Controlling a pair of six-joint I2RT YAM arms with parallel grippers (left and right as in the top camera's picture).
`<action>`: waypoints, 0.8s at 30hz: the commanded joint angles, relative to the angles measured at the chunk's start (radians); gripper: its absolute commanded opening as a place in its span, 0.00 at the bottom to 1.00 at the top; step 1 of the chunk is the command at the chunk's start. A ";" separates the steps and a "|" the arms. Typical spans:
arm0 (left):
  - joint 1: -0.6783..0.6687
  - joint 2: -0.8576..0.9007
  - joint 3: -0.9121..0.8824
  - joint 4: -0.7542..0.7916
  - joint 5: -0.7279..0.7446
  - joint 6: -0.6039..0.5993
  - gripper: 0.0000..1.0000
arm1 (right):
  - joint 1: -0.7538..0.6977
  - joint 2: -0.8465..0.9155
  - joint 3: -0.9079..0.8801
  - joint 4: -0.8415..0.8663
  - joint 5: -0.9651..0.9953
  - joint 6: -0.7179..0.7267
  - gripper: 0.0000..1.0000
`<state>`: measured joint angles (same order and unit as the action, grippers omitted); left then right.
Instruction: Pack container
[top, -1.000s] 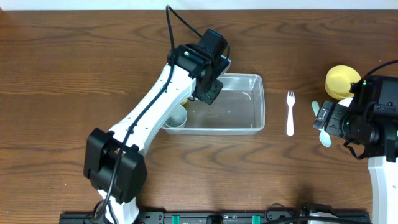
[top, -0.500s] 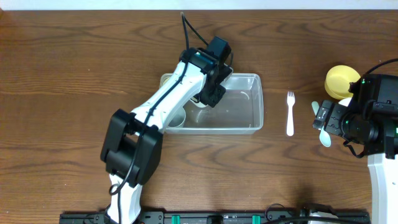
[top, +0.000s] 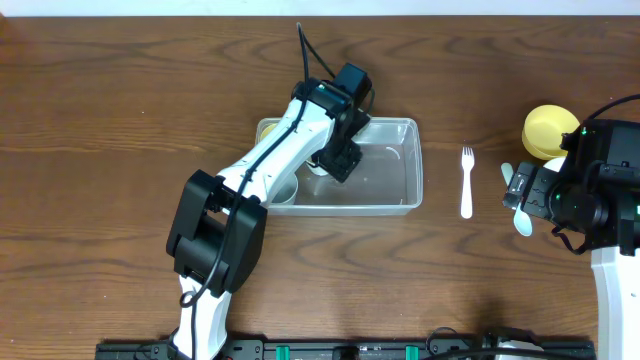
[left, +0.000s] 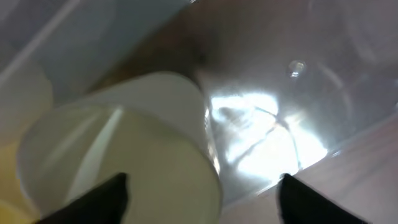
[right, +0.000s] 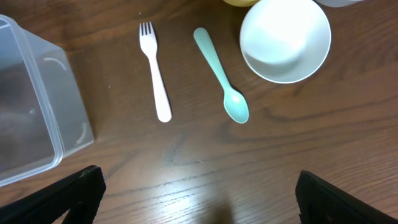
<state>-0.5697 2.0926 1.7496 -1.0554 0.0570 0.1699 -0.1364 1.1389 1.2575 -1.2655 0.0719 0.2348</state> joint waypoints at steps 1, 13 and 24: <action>0.002 -0.027 0.078 -0.031 -0.024 -0.024 0.88 | -0.007 0.000 0.014 -0.007 0.006 0.011 0.99; 0.161 -0.359 0.119 -0.098 -0.024 -0.262 0.99 | -0.007 0.000 0.014 -0.076 0.002 -0.007 0.99; 0.485 -0.496 0.004 -0.206 -0.012 -0.360 0.98 | -0.008 0.039 0.022 0.050 -0.033 -0.102 0.96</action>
<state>-0.1280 1.6028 1.8187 -1.2545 0.0452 -0.1585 -0.1364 1.1484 1.2583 -1.2415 0.0437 0.1745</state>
